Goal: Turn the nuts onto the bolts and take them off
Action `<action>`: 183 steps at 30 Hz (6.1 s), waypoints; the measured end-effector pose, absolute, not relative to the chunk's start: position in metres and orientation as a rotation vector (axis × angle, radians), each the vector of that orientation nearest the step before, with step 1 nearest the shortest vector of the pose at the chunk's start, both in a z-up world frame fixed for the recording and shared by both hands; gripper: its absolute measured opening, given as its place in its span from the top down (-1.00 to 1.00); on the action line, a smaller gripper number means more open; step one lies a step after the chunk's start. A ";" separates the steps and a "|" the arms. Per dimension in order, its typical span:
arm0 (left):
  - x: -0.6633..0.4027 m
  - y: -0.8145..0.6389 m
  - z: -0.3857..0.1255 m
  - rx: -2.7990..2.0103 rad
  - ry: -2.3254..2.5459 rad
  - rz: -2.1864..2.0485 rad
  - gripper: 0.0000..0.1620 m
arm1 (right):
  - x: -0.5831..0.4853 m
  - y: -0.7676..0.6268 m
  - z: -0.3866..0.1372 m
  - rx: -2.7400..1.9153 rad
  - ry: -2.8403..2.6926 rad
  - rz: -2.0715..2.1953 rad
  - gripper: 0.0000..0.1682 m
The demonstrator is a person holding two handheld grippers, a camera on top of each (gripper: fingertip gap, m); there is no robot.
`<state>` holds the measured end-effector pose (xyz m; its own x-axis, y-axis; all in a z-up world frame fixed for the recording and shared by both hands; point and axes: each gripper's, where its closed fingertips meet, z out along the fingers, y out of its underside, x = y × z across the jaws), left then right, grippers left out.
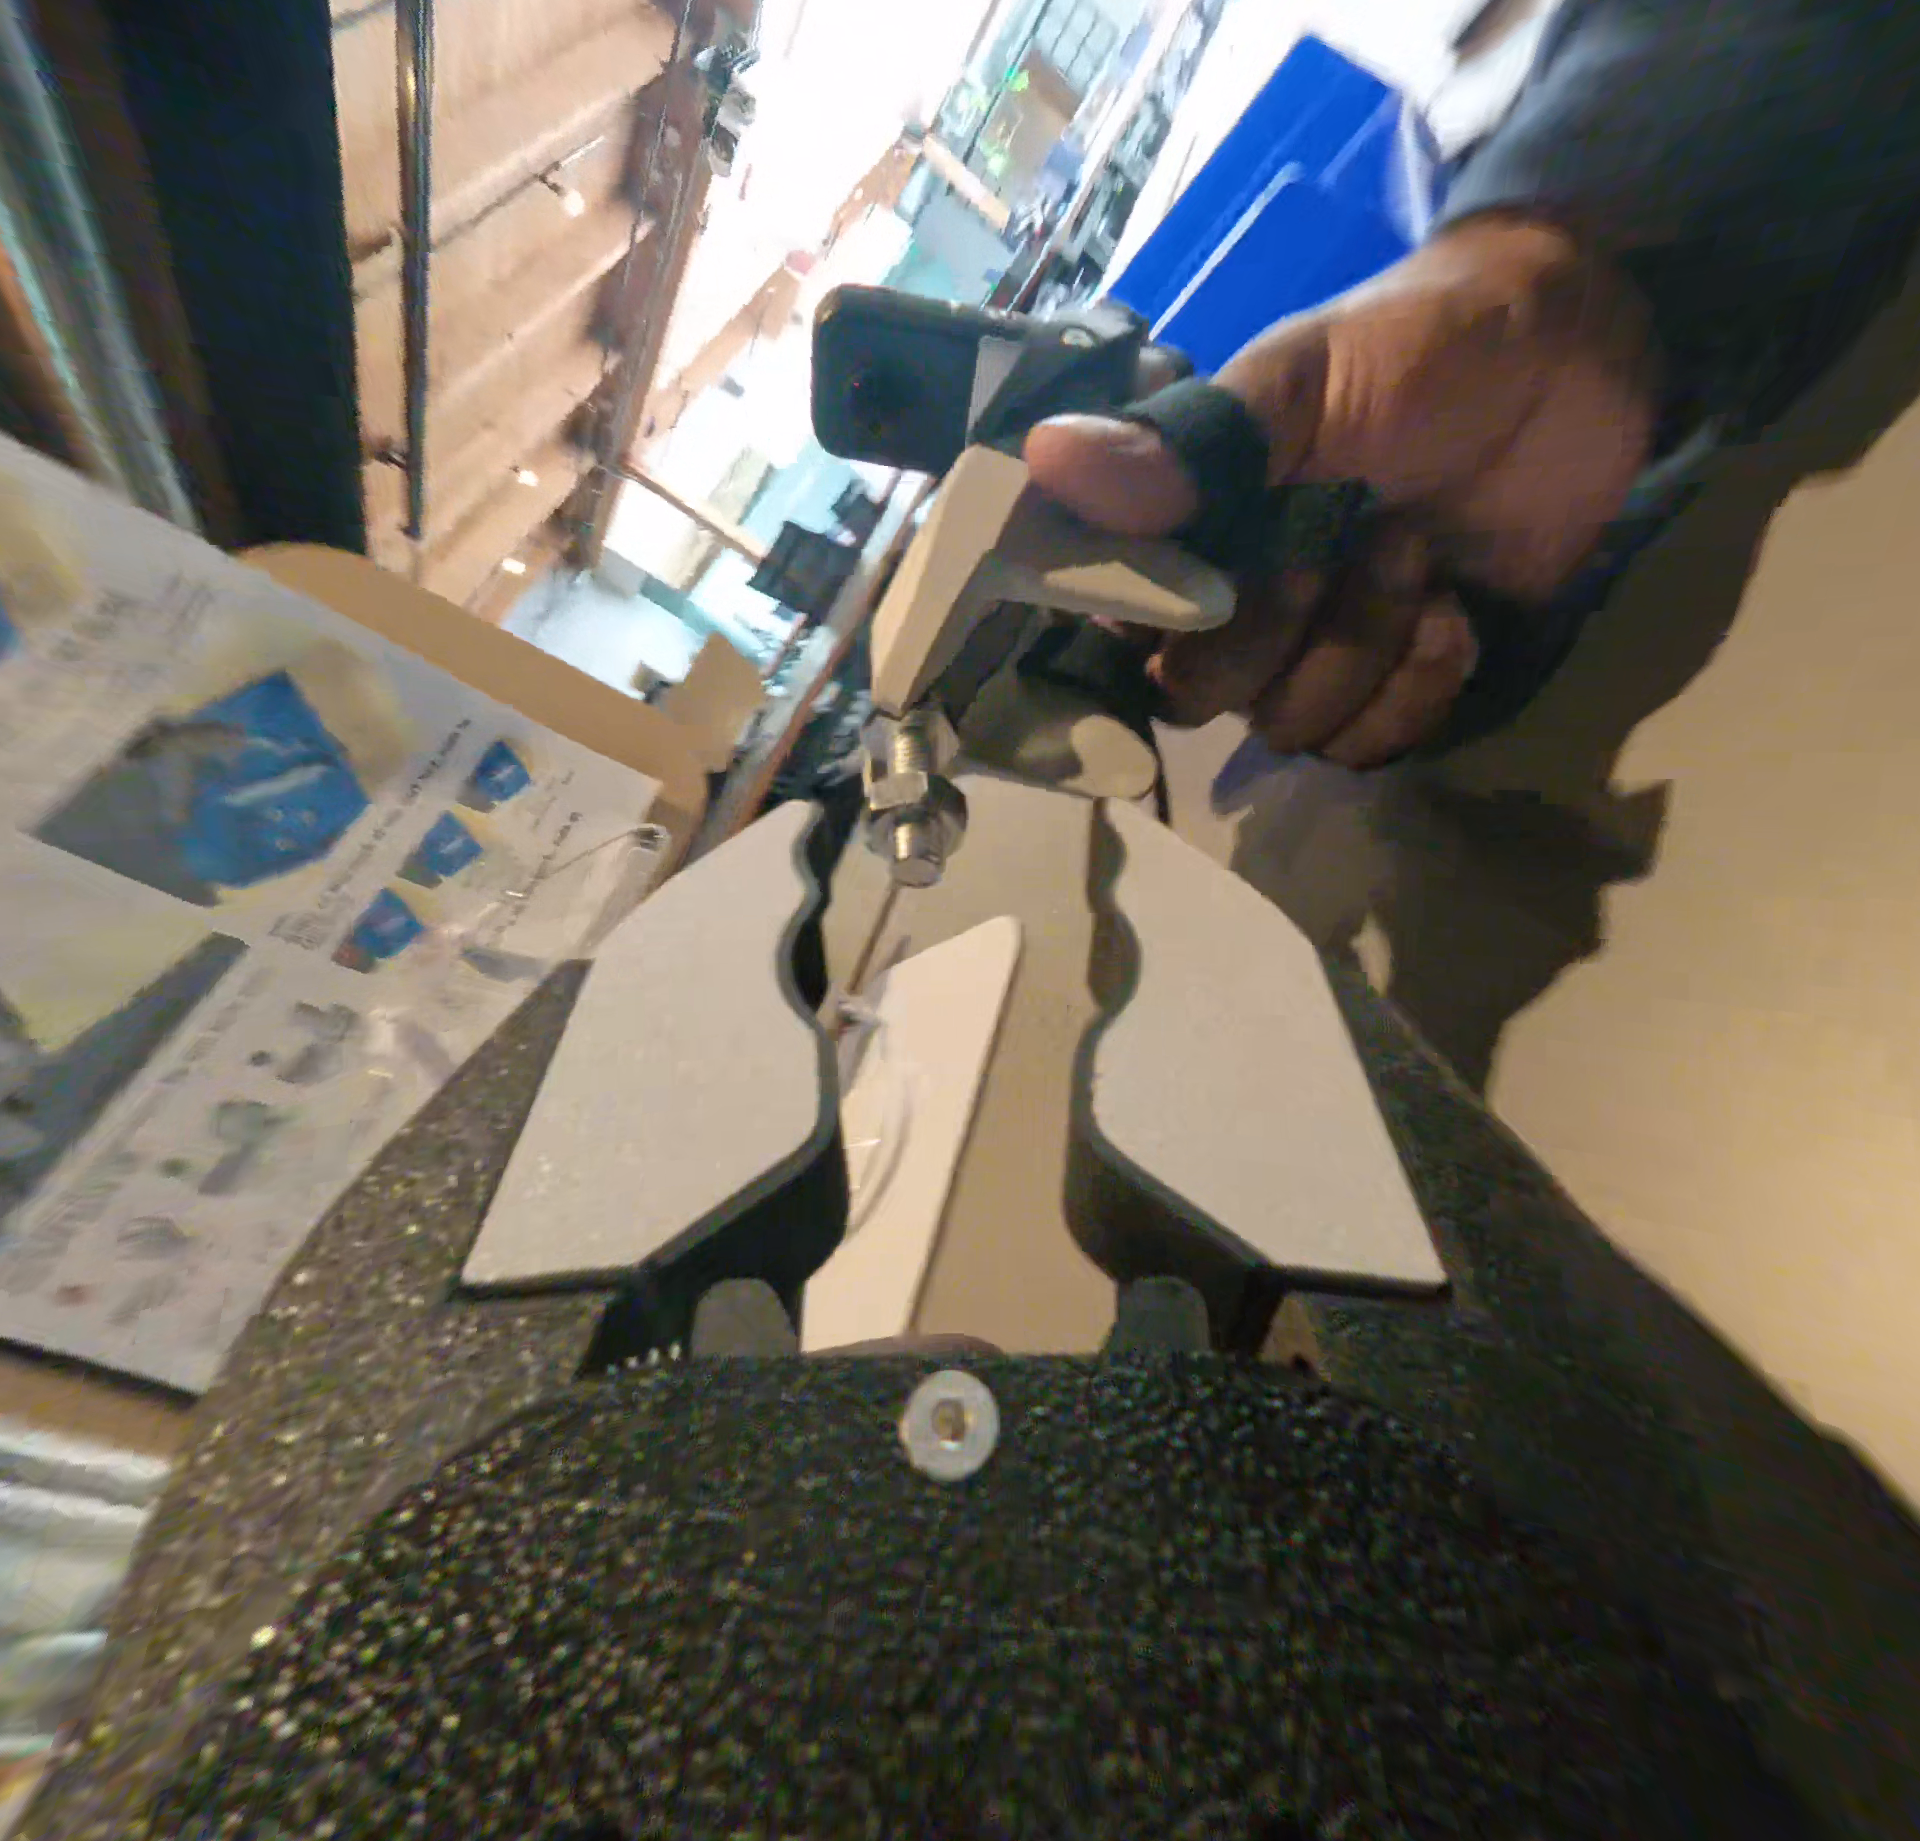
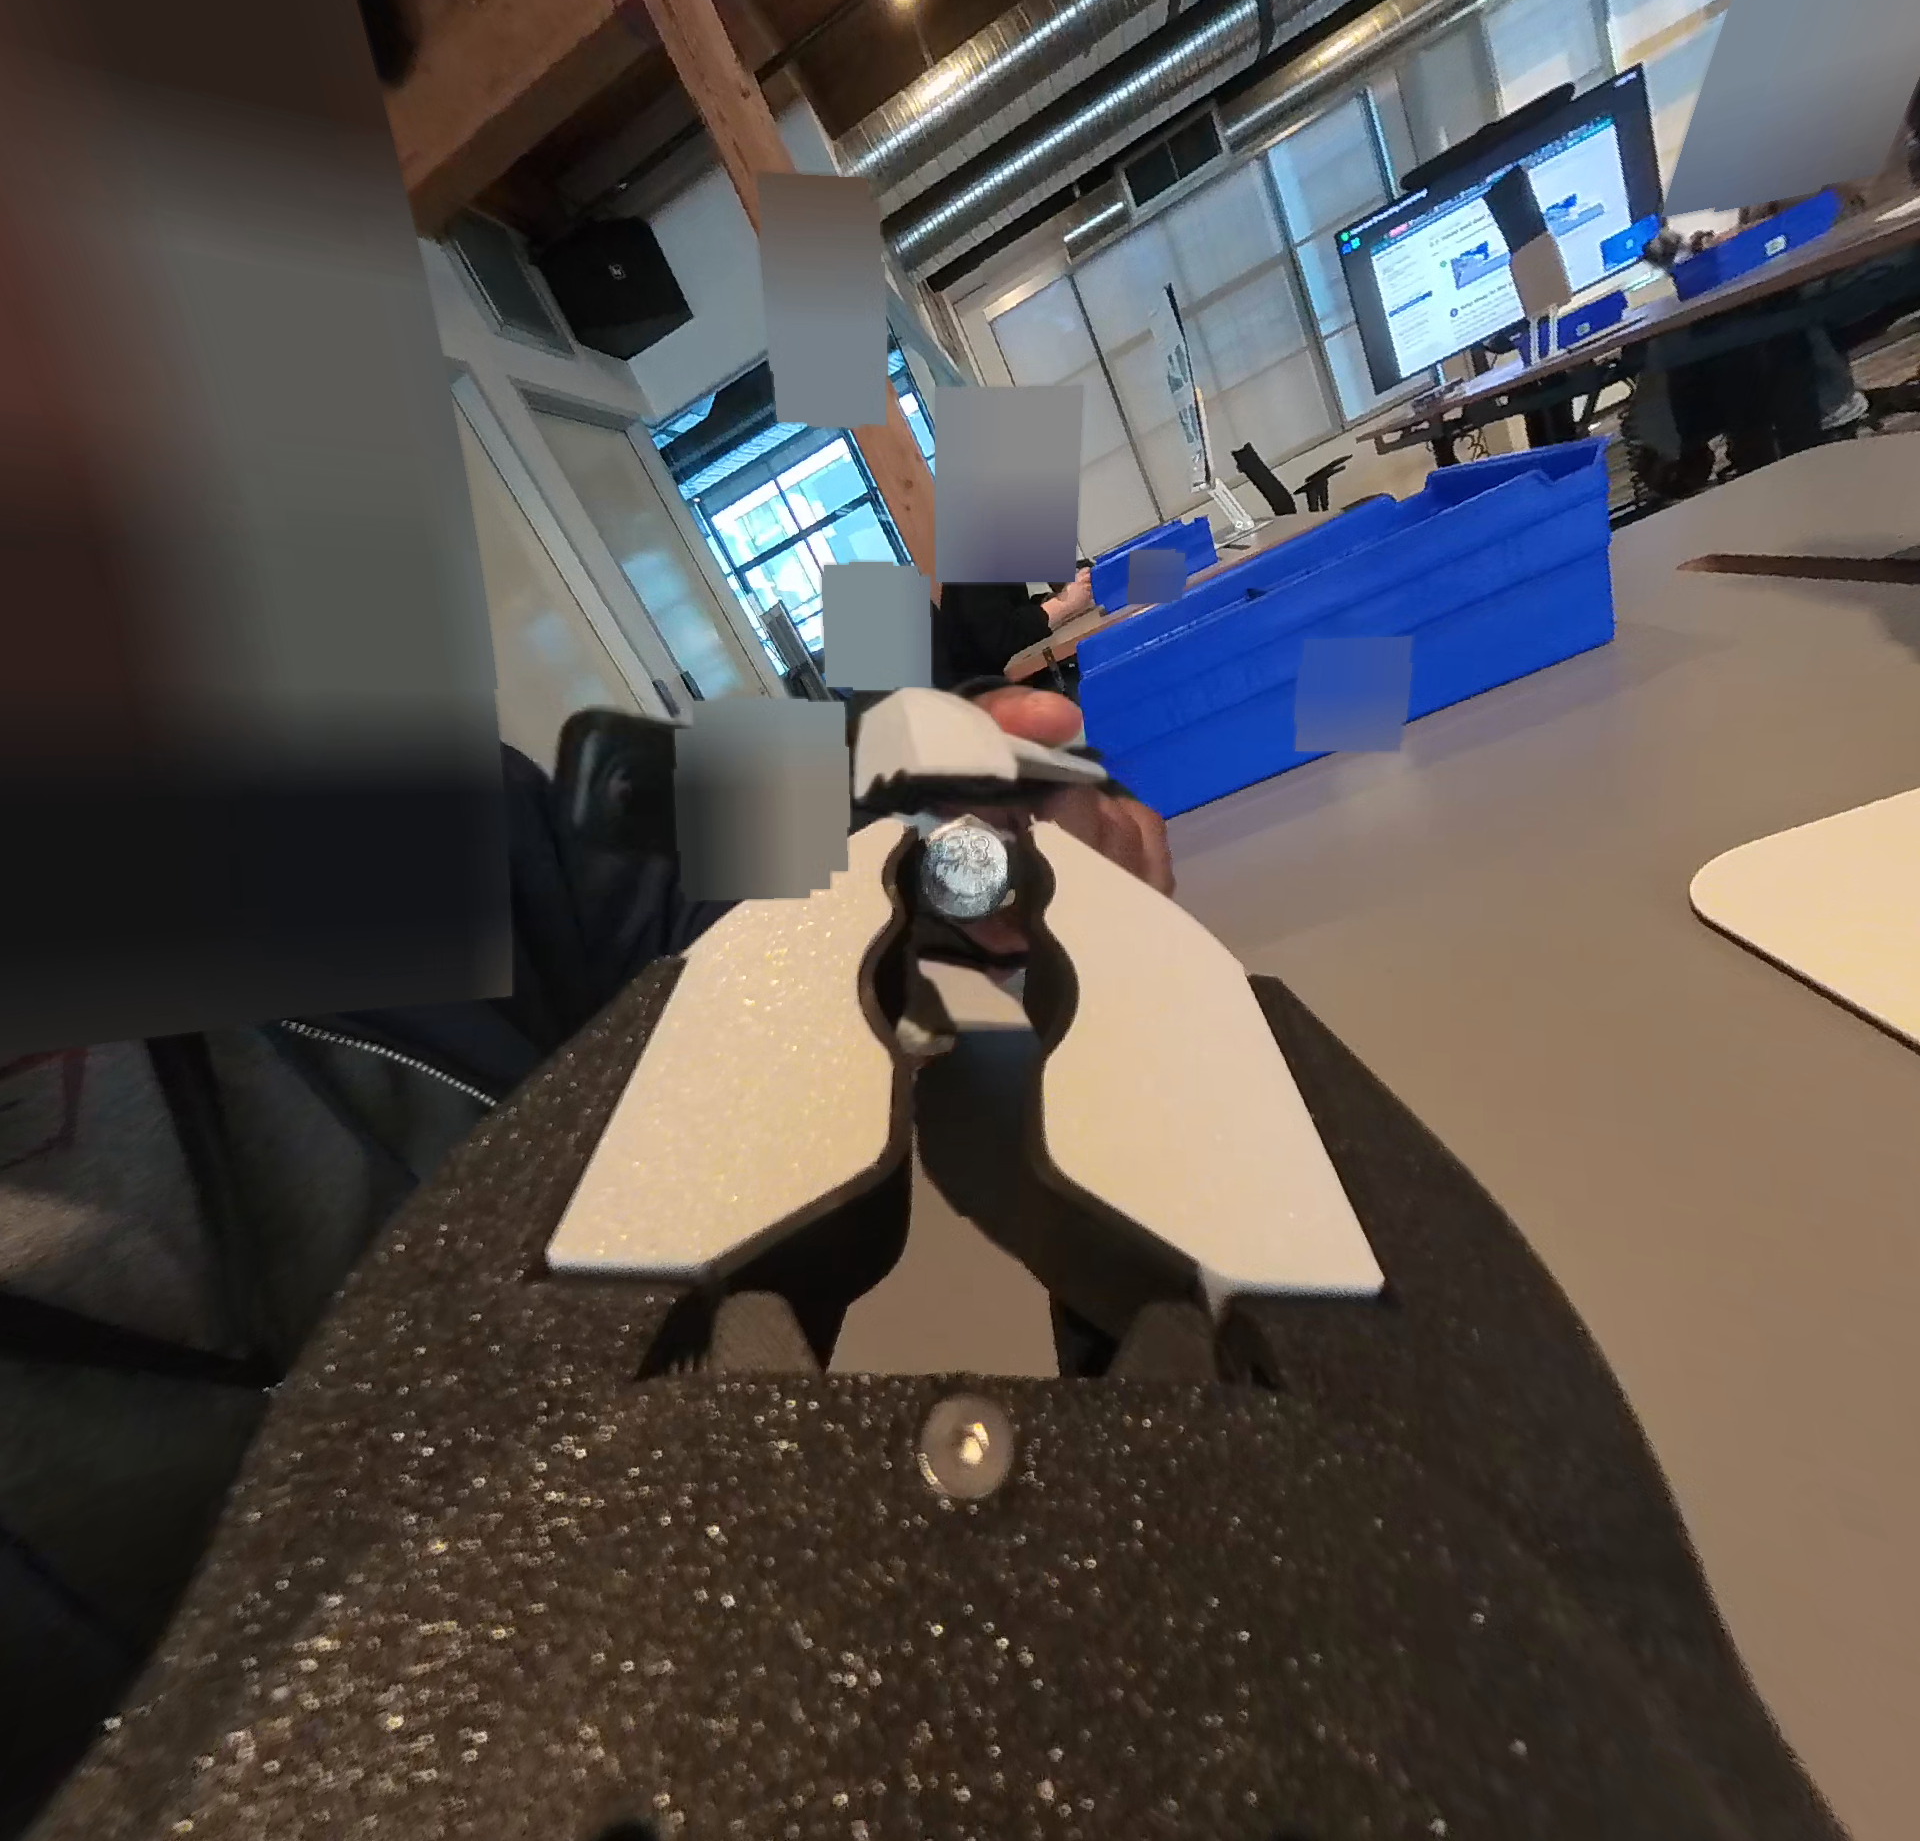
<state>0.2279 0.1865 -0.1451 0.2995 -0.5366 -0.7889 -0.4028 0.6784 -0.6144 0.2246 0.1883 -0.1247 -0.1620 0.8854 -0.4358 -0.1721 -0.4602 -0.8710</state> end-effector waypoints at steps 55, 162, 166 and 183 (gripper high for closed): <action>0.230 0.179 -0.134 -1.213 1.043 -0.982 0.79 | 0.224 0.183 -0.119 -1.268 -0.884 1.739 0.80; 0.228 0.183 -0.125 -1.069 1.071 -0.586 0.41 | 0.228 0.185 -0.115 -1.244 -0.832 1.758 0.80; 0.231 0.185 -0.131 -1.189 1.003 -0.811 0.47 | 0.227 0.184 -0.116 -1.244 -0.834 1.757 0.80; 0.232 0.178 -0.134 -0.814 1.245 -0.056 0.54 | 0.226 0.182 -0.116 -1.242 -0.844 1.758 0.81</action>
